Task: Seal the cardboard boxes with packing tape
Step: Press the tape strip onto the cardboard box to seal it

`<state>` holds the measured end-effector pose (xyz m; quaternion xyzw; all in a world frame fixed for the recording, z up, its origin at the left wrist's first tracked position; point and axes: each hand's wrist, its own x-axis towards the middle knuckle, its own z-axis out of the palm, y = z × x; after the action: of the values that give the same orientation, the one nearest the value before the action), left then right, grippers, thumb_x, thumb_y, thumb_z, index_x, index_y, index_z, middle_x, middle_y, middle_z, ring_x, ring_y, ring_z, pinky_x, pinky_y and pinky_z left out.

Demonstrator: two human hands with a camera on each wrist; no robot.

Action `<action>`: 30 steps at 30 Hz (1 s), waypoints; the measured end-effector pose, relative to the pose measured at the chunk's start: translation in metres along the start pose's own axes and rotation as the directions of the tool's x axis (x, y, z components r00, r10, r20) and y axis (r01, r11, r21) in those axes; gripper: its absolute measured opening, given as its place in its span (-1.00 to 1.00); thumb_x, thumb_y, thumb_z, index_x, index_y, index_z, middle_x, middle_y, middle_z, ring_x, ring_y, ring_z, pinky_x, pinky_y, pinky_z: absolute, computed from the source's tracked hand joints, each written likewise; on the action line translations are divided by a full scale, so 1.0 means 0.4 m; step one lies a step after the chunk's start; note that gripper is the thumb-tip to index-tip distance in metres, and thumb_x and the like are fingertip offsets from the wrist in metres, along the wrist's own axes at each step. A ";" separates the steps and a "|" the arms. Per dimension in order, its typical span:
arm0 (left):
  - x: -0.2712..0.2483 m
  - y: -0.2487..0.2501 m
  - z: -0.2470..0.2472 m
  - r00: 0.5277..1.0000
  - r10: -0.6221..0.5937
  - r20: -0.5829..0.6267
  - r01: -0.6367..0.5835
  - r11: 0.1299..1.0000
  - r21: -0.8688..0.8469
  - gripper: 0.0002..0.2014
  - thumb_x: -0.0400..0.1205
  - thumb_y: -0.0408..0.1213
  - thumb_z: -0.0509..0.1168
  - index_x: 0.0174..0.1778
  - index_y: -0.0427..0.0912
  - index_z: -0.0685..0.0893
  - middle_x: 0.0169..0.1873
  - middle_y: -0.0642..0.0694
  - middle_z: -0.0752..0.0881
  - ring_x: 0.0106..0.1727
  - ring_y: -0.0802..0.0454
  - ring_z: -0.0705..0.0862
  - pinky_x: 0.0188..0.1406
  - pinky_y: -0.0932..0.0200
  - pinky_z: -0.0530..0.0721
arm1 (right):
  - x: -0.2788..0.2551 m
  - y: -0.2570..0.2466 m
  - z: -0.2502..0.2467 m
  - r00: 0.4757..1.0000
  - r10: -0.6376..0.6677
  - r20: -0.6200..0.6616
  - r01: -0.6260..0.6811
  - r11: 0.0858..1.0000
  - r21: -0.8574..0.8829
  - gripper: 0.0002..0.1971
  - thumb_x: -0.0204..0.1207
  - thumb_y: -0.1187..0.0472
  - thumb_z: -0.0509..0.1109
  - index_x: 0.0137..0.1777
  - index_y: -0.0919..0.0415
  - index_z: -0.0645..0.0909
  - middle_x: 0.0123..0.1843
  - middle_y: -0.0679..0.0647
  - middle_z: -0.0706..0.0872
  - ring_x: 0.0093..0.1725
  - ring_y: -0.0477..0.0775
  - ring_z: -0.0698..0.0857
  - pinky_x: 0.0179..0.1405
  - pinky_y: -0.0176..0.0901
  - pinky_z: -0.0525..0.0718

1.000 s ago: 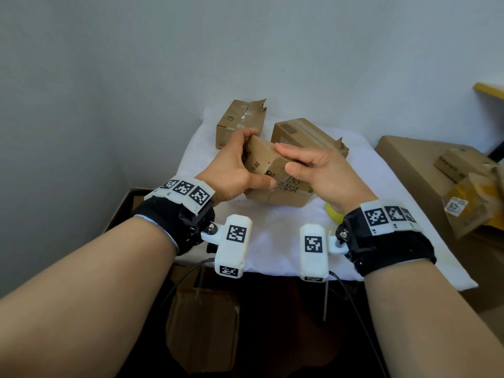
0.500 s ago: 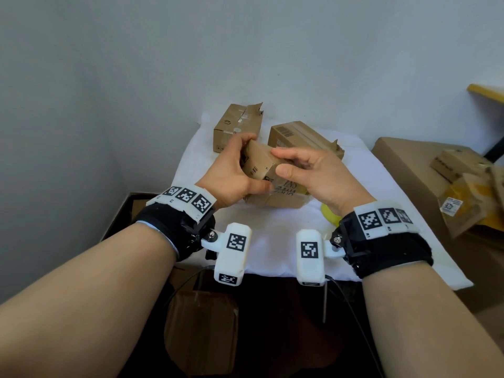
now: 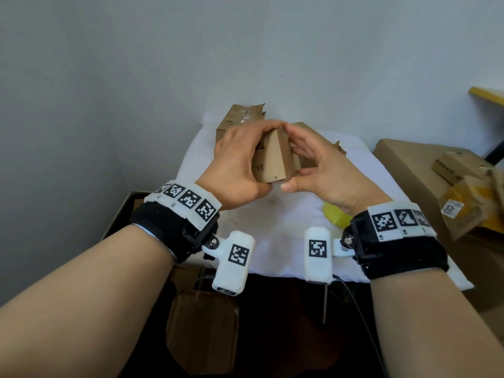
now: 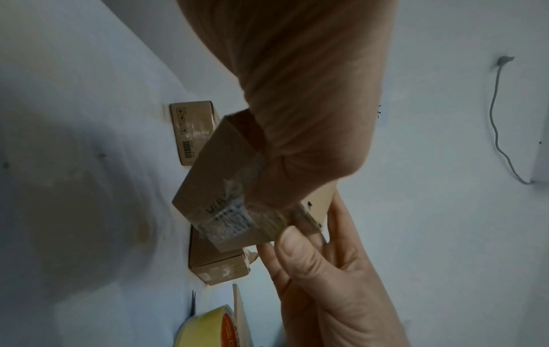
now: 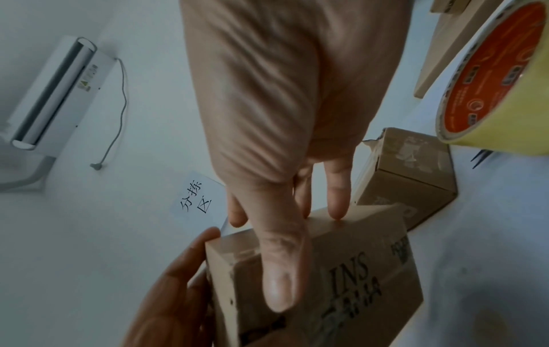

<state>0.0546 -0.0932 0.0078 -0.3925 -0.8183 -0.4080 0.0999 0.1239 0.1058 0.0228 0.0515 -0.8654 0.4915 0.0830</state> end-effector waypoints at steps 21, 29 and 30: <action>0.013 -0.017 0.017 0.992 -0.125 -0.032 0.121 0.987 -0.104 -0.01 0.25 -0.02 0.70 0.57 0.25 0.33 0.36 0.24 0.46 0.46 0.08 0.32 0.52 -0.20 0.38 | 0.010 -0.012 0.044 0.999 0.037 -0.036 -0.038 0.999 -0.018 -0.15 0.34 0.03 0.53 0.69 -0.18 0.39 0.54 -0.22 0.58 0.55 -0.27 0.48 0.59 0.00 0.51; 0.019 -0.053 0.018 0.989 -0.144 -0.017 0.138 0.970 -0.198 0.02 0.13 -0.04 0.68 0.49 0.38 0.33 0.25 0.45 0.35 0.46 0.06 0.38 0.48 -0.15 0.48 | 0.017 -0.008 0.054 0.996 0.090 0.016 -0.092 0.979 0.182 -0.36 0.57 0.13 0.46 0.65 -0.19 0.45 0.49 -0.29 0.63 0.46 -0.34 0.59 0.63 -0.08 0.44; 0.020 -0.055 0.018 0.989 -0.149 -0.019 0.142 0.967 -0.210 0.01 0.12 -0.04 0.67 0.48 0.39 0.33 0.26 0.41 0.37 0.46 0.05 0.39 0.48 -0.15 0.49 | 0.018 -0.007 0.054 0.996 0.092 0.014 -0.093 0.978 0.187 -0.41 0.64 0.17 0.43 0.65 -0.17 0.45 0.51 -0.28 0.63 0.48 -0.33 0.57 0.65 -0.08 0.42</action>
<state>0.0344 -0.0913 -0.0063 -0.3326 -0.7957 -0.5044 0.0424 0.1154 0.0857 0.0155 0.0200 -0.8168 0.5742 0.0524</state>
